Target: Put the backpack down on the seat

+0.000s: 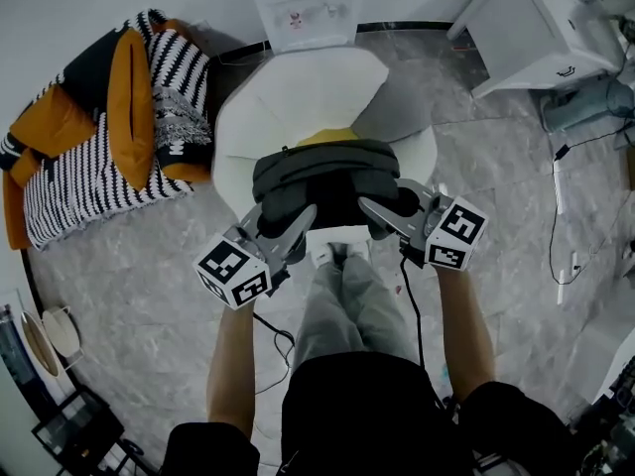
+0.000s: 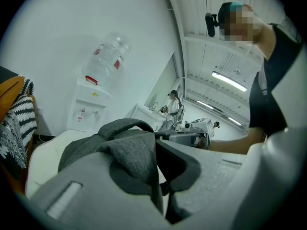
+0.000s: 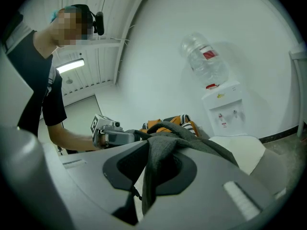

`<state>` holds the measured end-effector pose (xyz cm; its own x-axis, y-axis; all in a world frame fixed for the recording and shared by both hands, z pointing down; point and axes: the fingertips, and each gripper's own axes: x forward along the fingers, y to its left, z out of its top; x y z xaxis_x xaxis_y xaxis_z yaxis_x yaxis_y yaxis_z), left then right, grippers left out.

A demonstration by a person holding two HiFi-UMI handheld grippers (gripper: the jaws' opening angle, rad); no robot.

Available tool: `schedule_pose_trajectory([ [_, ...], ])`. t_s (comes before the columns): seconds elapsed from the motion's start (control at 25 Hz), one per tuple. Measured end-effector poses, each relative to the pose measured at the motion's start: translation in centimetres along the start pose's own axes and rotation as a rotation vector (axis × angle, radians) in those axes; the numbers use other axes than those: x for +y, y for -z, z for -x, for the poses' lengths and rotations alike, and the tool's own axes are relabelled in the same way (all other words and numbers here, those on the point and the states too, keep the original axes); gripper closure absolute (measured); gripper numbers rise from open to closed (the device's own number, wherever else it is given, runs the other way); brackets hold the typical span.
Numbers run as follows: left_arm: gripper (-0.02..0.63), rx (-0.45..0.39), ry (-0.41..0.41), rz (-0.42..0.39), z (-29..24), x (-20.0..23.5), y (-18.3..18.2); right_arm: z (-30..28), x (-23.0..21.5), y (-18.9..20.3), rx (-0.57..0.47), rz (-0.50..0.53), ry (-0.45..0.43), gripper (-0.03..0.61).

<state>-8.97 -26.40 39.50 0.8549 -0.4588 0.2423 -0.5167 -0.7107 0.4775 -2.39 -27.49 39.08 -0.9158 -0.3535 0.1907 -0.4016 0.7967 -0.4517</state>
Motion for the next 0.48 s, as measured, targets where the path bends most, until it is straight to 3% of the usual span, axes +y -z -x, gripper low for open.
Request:
schedule_pose_trajectory([
  [0.48, 0.588, 0.061, 0.002, -0.037, -2.7, 5.1, 2.5, -2.2, -4.9, 2.9, -0.025, -0.064, 0.037, 0.528],
])
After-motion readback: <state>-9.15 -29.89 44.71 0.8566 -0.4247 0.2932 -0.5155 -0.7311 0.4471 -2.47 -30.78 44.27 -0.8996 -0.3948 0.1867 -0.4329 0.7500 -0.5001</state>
